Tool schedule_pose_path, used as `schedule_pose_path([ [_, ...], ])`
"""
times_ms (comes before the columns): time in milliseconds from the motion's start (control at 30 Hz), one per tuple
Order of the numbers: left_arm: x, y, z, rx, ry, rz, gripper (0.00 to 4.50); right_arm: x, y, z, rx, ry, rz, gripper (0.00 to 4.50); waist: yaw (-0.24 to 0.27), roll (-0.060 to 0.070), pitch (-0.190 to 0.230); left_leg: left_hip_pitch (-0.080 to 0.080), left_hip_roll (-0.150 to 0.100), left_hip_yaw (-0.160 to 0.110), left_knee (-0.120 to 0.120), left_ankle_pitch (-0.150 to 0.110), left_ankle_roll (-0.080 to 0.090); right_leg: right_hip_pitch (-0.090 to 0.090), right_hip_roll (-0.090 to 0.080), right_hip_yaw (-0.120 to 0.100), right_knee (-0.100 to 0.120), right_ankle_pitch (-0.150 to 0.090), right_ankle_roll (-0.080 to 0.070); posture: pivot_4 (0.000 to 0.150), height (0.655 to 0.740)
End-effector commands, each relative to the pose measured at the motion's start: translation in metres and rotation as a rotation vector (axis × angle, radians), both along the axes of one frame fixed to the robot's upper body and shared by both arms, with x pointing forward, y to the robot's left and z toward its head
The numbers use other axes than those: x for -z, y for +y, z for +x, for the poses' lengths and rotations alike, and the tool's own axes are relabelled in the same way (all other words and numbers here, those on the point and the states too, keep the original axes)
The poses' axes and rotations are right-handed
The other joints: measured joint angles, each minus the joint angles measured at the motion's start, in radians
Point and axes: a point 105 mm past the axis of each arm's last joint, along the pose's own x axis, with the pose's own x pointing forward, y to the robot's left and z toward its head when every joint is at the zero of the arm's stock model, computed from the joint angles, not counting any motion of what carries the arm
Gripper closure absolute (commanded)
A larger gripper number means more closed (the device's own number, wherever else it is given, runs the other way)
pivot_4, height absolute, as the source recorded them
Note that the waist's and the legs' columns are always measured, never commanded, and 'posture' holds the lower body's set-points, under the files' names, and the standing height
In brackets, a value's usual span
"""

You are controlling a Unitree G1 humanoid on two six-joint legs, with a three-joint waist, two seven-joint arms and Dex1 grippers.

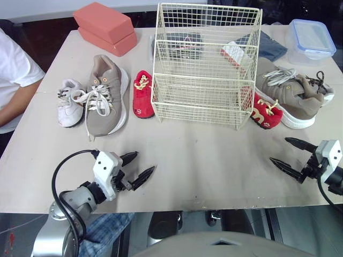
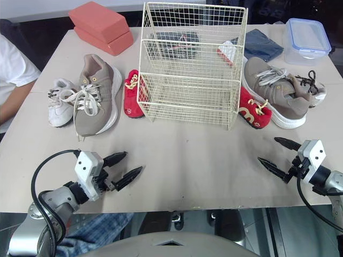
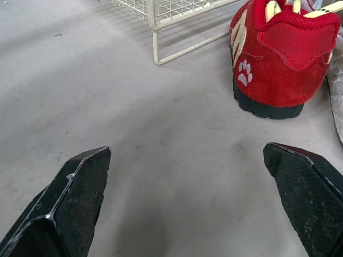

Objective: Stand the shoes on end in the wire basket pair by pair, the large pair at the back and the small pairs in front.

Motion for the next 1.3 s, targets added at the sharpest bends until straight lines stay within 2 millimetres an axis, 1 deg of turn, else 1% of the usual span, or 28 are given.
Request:
schedule_pose_path([
  [33,0.006,-0.002,-0.005,0.018,0.033,-0.006,0.06,-0.011,-0.006,0.004,-0.001,-0.050,-0.019,0.00,0.000,0.000,0.000,0.000,0.000,0.000,0.000,0.000,0.000,0.000,0.000,0.000,0.000,0.000,0.000,0.150,0.6860],
  [133,0.003,-0.002,-0.003,0.018,0.015,-0.007,0.06,-0.012,-0.010,0.006,0.001,-0.052,-0.034,0.00,0.000,0.000,0.000,0.000,0.000,0.000,0.000,0.000,0.000,0.000,0.000,-0.001,0.000,0.000,0.000,0.150,0.6860],
  [367,0.004,-0.003,-0.002,0.021,0.010,-0.005,0.06,-0.012,-0.012,0.004,0.007,-0.051,-0.038,0.00,0.001,-0.001,0.001,0.000,0.000,0.000,0.000,0.000,0.000,0.000,0.000,0.000,0.000,0.000,0.000,0.150,0.6860],
  [500,0.001,-0.004,0.000,0.025,-0.002,-0.009,0.06,-0.018,-0.013,0.006,0.025,-0.081,-0.028,0.00,0.001,-0.001,0.001,0.000,0.000,0.000,0.000,0.000,0.000,0.000,0.000,0.000,0.000,0.000,0.000,0.150,0.6860],
  [633,0.003,-0.004,0.002,0.030,-0.005,-0.010,0.06,-0.017,-0.013,0.005,0.027,-0.078,-0.030,0.00,0.003,-0.001,0.001,0.000,0.000,0.000,0.000,0.000,0.000,0.000,0.000,0.000,0.000,0.000,0.000,0.150,0.6860],
  [800,0.000,-0.006,0.006,0.049,-0.023,-0.007,0.06,-0.018,-0.016,0.003,0.048,-0.084,-0.030,0.00,0.003,-0.001,0.001,0.000,0.000,0.000,0.000,0.000,0.000,0.000,0.000,0.000,0.000,0.000,0.000,0.150,0.6860],
  [867,-0.008,-0.010,0.009,0.079,-0.046,-0.013,0.06,-0.025,-0.019,0.005,0.083,-0.107,0.004,0.00,0.003,-0.001,0.001,0.000,0.000,0.000,0.000,0.000,0.000,0.000,0.000,0.000,0.000,0.000,0.000,0.150,0.6860],
  [967,-0.027,-0.018,0.012,0.146,-0.091,-0.030,0.06,-0.038,-0.028,0.008,0.143,-0.161,0.033,0.00,0.002,-0.003,0.002,-0.001,0.000,-0.001,0.000,0.000,0.000,0.000,0.000,-0.001,0.000,0.000,0.000,0.150,0.6860],
  [1033,-0.049,-0.027,0.014,0.223,-0.135,-0.067,0.06,-0.055,-0.038,0.012,0.206,-0.232,0.079,0.00,0.002,-0.005,0.004,-0.001,0.000,-0.001,0.000,0.000,0.000,0.000,0.000,0.000,0.000,0.000,0.000,0.150,0.6860],
  [1067,-0.057,-0.031,0.015,0.252,-0.152,-0.078,0.06,-0.061,-0.042,0.014,0.228,-0.257,0.095,0.00,0.002,-0.006,0.004,-0.001,0.000,-0.001,0.000,0.000,0.000,0.000,0.000,0.000,0.000,0.000,0.000,0.150,0.6860],
  [1167,-0.097,-0.038,0.021,0.363,-0.230,-0.141,0.06,-0.082,-0.054,0.022,0.320,-0.338,0.147,0.00,0.002,-0.007,0.005,-0.001,0.000,0.000,0.000,0.000,0.000,0.000,0.000,0.000,0.000,0.001,0.001,0.150,0.6860],
  [1200,-0.111,-0.040,0.021,0.408,-0.252,-0.154,0.06,-0.087,-0.057,0.025,0.346,-0.351,0.170,0.00,0.002,-0.007,0.005,-0.001,0.000,-0.001,0.000,0.000,0.000,0.000,0.000,0.000,0.000,0.001,0.002,0.150,0.6860],
  [1300,-0.137,-0.045,0.022,0.501,-0.283,-0.141,0.06,-0.091,-0.061,0.036,0.404,-0.336,0.189,0.00,0.001,-0.007,0.005,-0.001,0.000,-0.001,0.000,0.000,0.000,0.000,0.001,0.000,0.001,0.002,0.003,0.150,0.6860],
])
